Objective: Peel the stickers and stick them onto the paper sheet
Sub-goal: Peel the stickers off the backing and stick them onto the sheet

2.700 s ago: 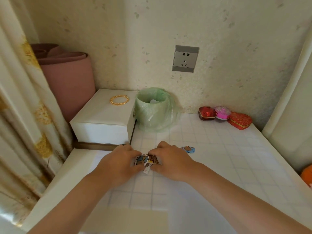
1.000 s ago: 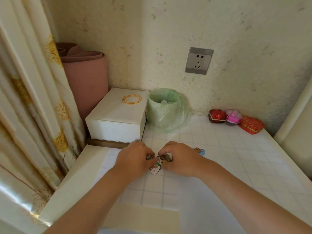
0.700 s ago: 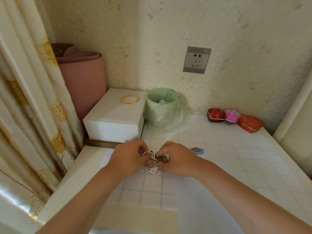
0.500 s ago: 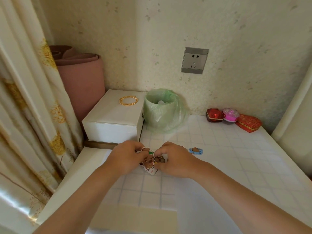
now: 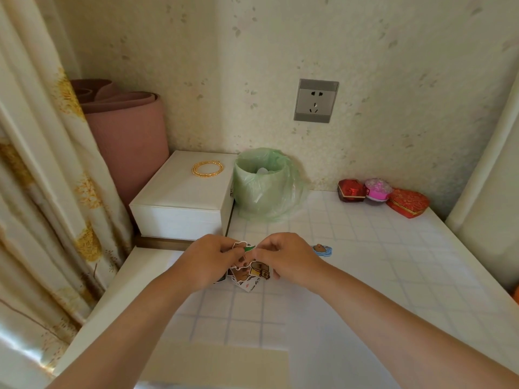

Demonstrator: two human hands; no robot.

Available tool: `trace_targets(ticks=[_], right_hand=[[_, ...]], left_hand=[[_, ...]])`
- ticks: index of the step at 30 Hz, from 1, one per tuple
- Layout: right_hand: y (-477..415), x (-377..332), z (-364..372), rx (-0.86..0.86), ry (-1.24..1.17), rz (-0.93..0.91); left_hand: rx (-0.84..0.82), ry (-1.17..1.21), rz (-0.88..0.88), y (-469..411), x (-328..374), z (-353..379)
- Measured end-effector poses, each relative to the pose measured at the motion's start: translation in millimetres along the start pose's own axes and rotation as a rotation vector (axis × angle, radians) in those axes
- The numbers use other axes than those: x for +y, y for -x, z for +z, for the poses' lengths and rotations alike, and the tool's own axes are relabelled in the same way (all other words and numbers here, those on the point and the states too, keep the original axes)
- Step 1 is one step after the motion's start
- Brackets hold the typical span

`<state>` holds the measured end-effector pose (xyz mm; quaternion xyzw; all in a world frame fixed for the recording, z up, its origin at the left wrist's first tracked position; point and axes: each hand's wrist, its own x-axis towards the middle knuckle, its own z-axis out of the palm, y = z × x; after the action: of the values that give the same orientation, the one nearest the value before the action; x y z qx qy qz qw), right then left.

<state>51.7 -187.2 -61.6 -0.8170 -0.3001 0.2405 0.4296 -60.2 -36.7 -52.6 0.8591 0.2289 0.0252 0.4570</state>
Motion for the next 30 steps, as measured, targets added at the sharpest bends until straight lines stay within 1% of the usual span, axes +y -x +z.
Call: trace_targets(ticks=[3, 6, 10, 13, 16, 19, 22, 26, 28, 30], right_hand=[[-2.3, 3.9, 2.8, -0.006, 0.017, -0.025], [-4.6, 3.9, 3.3, 0.010, 0.036, -0.035], [-5.9, 1.4, 1.9, 0.001, 0.085, -0.016], [-6.2, 1.4, 0.1, 0.018, 0.062, 0.007], [-4.4, -2.9, -4.0, 0.022, -0.006, 0.008], [0.5, -11.0, -9.3, -0.010, -0.169, -0.007], [4.7, -16.5, -14.7, -0.003, -0.249, 0.006], [8.0, -17.8, -24.4, 0.010, -0.268, 0.037], [9.3, -16.7, -28.7, 0.033, -0.284, 0.044], [10.4, -14.0, -32.6, 0.062, -0.259, 0.040]], left_hand=[[-0.047, -0.032, -0.022, 1.8, -0.3, 2.4], [-0.031, -0.056, -0.016, 0.1, -1.2, 2.1], [0.088, -0.267, 0.061, 1.5, -3.1, -0.3], [0.179, -0.330, 0.092, 4.8, 1.8, -2.0], [0.175, -0.271, 0.080, 4.1, 3.5, -4.5], [0.157, -0.234, 0.072, 4.1, 3.8, -4.7], [0.141, -0.071, 0.064, 3.5, 10.9, -3.0], [0.095, 0.088, 0.042, 2.9, 27.5, -0.6], [0.079, 0.089, 0.060, 0.9, 33.0, 1.8], [0.071, -0.003, 0.083, -2.4, 36.4, 6.0]])
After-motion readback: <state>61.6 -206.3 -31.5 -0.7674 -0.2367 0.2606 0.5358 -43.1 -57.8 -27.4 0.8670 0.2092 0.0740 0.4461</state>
